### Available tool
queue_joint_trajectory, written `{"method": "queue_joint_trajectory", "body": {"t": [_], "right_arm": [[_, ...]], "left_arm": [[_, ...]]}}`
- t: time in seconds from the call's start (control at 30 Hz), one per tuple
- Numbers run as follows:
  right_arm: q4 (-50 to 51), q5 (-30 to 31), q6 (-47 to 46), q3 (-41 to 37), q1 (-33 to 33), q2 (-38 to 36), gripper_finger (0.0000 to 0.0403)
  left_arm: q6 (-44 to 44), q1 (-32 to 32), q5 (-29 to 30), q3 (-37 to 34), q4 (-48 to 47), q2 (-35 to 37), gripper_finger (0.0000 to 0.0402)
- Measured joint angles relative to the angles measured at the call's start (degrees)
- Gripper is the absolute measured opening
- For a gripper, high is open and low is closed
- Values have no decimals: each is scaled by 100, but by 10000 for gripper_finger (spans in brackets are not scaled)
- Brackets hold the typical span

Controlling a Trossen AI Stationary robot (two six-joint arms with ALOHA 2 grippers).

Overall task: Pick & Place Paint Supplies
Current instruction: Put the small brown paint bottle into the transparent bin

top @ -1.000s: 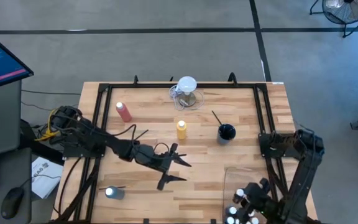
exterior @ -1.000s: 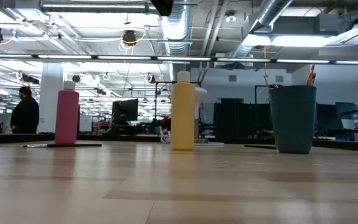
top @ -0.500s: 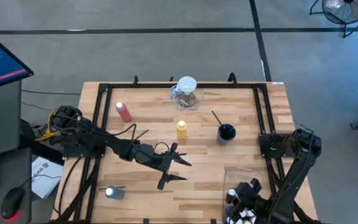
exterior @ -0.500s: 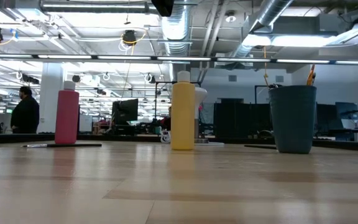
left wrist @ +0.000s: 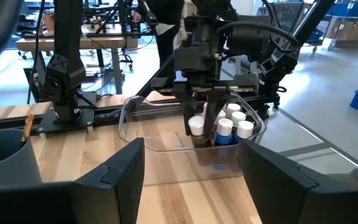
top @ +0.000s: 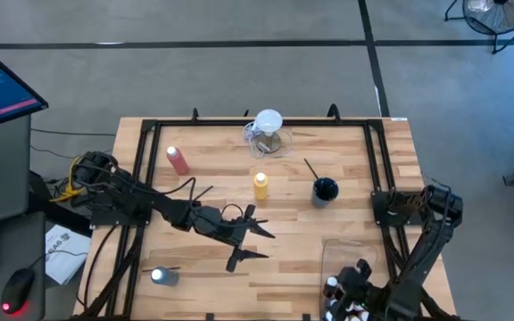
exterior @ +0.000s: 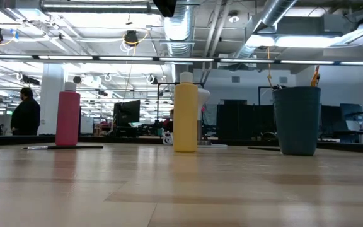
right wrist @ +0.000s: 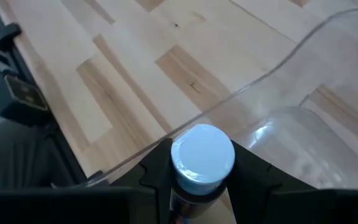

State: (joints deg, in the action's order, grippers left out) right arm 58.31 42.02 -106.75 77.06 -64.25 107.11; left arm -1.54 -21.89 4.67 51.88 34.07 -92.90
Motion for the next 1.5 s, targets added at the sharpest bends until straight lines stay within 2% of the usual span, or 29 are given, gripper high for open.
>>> {"method": "queue_joint_trajectory", "body": {"t": [0.5,0.77,0.97,1.3,1.5], "right_arm": [[-214,-276,1270,0,31,0,109],[-215,-301,1328,0,69,0,110],[-214,172,1325,-15,94,0,109],[-769,285,935,-637,47,-3,109],[-880,310,934,-699,46,-13,109]], "left_arm": [[0,0,0,0,-29,-4,218],[1,0,0,0,-51,-4,218],[2,0,0,0,-53,-4,218],[22,0,0,0,-64,-4,218],[22,0,0,-1,-66,-4,218]]}}
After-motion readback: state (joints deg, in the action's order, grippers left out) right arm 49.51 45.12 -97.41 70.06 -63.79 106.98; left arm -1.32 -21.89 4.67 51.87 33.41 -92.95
